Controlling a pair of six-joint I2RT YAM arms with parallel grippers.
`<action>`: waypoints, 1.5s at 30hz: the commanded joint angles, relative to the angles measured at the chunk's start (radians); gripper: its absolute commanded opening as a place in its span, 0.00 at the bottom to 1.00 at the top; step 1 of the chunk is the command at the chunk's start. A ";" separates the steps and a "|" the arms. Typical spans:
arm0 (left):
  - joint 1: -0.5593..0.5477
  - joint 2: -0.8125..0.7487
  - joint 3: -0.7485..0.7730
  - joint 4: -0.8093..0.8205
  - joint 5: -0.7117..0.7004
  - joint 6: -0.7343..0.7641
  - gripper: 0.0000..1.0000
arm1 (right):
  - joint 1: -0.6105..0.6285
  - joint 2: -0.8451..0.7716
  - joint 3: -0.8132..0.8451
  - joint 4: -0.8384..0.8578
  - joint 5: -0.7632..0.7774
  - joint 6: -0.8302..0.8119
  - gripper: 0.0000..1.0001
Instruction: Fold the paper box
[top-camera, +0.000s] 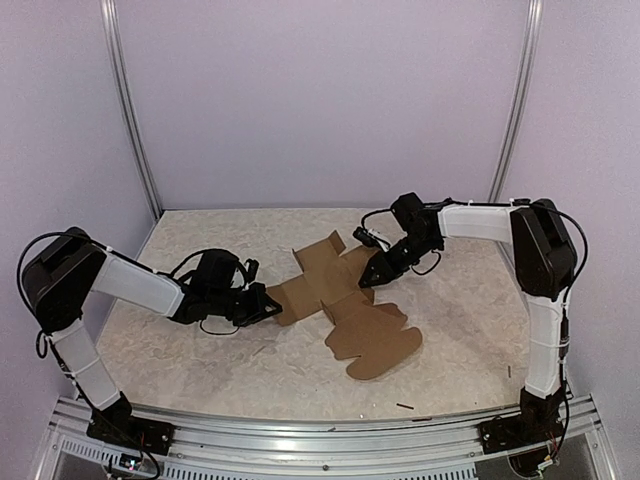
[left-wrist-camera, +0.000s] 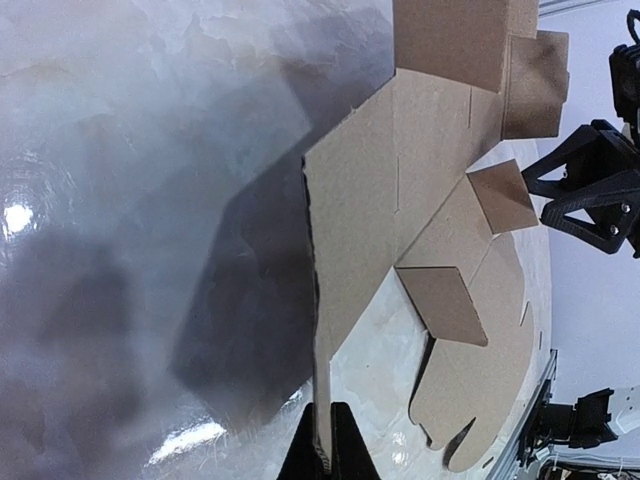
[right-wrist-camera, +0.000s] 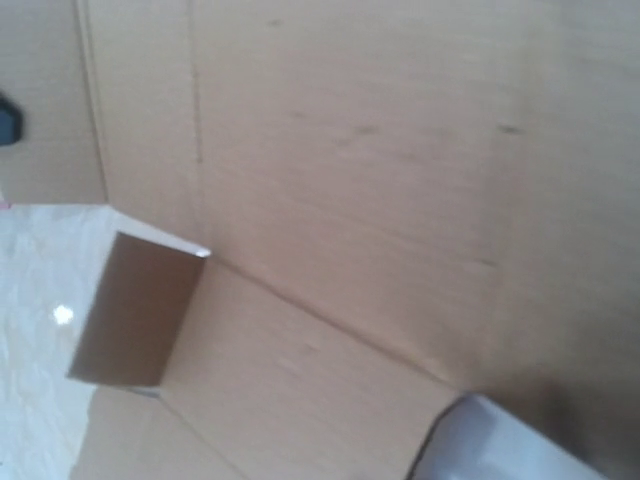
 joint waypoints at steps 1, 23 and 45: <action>-0.002 0.025 0.017 0.013 0.033 -0.001 0.00 | 0.036 0.050 0.011 -0.023 -0.029 -0.007 0.35; -0.002 0.045 0.003 0.009 0.025 -0.001 0.00 | 0.068 0.143 -0.059 -0.046 -0.071 -0.051 0.45; 0.018 0.004 0.048 -0.104 -0.003 0.146 0.12 | 0.068 0.272 -0.095 -0.024 0.057 0.016 0.43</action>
